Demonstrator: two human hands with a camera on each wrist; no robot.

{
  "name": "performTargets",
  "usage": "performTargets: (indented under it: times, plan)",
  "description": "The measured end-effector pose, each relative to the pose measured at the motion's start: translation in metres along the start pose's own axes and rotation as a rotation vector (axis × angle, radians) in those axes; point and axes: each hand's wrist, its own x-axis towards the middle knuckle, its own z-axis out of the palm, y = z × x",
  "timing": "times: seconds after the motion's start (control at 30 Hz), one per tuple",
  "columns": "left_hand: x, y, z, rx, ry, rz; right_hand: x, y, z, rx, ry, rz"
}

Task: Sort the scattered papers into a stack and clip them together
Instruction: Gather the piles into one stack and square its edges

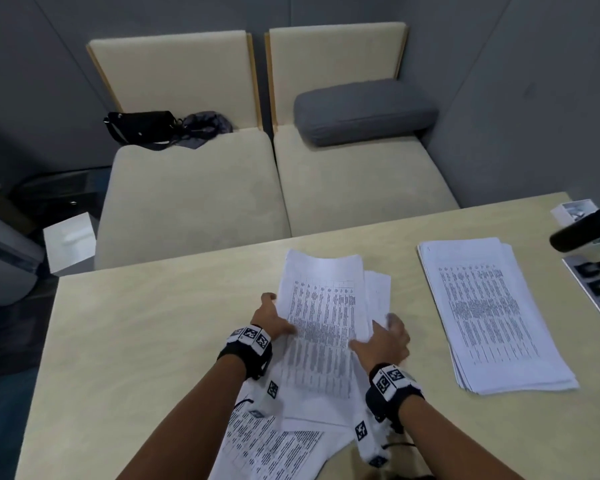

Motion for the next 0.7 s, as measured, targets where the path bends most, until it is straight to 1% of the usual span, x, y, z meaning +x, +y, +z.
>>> performTargets:
  times: [0.03,0.07,0.13,0.17,0.23,0.27,0.33,0.43,0.5,0.57,0.63,0.7]
  plan:
    - [0.0,0.003,0.004,0.003,-0.033,-0.007,0.0,0.003,-0.004,-0.021,0.008,0.04]
    - [-0.001,0.008,0.007,0.024,-0.06,-0.009,0.004,0.006,-0.005,0.009,-0.026,0.09]
    - [-0.003,0.015,0.016,0.099,-0.082,-0.022,0.009,0.013,-0.009,0.023,-0.098,0.126]
    - [-0.005,0.018,0.02,0.175,-0.081,-0.038,0.009,0.014,-0.011,0.008,-0.105,0.105]
    - [-0.009,0.025,0.028,0.312,-0.02,-0.063,0.011,0.015,-0.014,0.024,-0.095,0.031]
    - [-0.01,0.027,0.033,0.289,-0.003,-0.067,0.013,0.015,-0.014,0.055,-0.092,0.007]
    - [-0.012,0.03,0.04,0.179,-0.03,-0.022,0.012,0.014,-0.017,0.169,-0.11,-0.008]
    - [-0.019,0.029,0.038,0.076,-0.004,0.145,0.011,0.009,-0.023,0.429,-0.124,-0.039]
    - [-0.026,0.029,0.027,-0.024,0.054,0.252,0.011,0.005,-0.03,0.559,-0.088,-0.079]
    - [-0.034,0.028,0.013,-0.156,0.078,0.314,0.011,-0.002,-0.04,0.666,-0.081,-0.135]
    - [-0.042,0.031,-0.005,-0.305,0.062,0.324,0.01,-0.013,-0.056,0.742,-0.086,-0.201]
    - [-0.051,0.031,-0.022,-0.405,0.035,0.354,0.01,-0.024,-0.075,0.775,-0.076,-0.274]
